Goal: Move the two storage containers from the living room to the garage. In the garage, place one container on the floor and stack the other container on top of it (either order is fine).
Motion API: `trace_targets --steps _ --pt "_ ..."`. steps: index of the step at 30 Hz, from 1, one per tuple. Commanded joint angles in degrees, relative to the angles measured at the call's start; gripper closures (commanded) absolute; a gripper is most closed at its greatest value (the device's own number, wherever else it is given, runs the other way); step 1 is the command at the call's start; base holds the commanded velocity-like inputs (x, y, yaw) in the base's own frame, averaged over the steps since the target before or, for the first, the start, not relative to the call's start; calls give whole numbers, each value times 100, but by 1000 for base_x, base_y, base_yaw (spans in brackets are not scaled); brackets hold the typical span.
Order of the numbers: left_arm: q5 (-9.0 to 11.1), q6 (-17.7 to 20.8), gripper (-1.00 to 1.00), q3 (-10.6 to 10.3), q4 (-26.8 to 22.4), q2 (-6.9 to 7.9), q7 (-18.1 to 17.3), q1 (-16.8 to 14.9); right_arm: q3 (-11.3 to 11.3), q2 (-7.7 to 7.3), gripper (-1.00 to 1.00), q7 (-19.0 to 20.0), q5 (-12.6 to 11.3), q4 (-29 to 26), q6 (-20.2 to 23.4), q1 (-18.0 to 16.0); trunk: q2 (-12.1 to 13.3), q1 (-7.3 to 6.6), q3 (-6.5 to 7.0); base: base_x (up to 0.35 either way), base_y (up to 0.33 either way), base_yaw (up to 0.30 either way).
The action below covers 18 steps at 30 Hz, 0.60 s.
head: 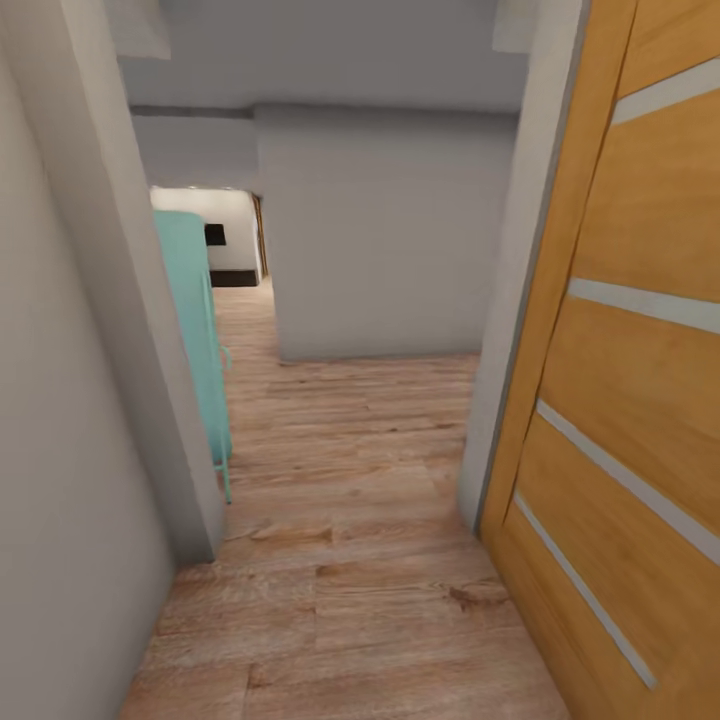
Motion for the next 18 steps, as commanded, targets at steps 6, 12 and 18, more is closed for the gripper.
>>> trace_targets --steps 6,12,18 --pt "-1 -2 -100 5 -1 0 1 -2 48 4 -100 -2 -45 15 -29 -5 -3 3 -6 323 0 0" --pt "-1 -2 -100 5 -1 0 1 -2 53 7 -100 -2 -47 15 -29 -9 -3 3 -6 323 0 0" --pt "-1 -2 -100 5 -1 0 1 -2 48 -4 -100 -2 -73 15 -29 -4 -3 3 -6 323 0 0"
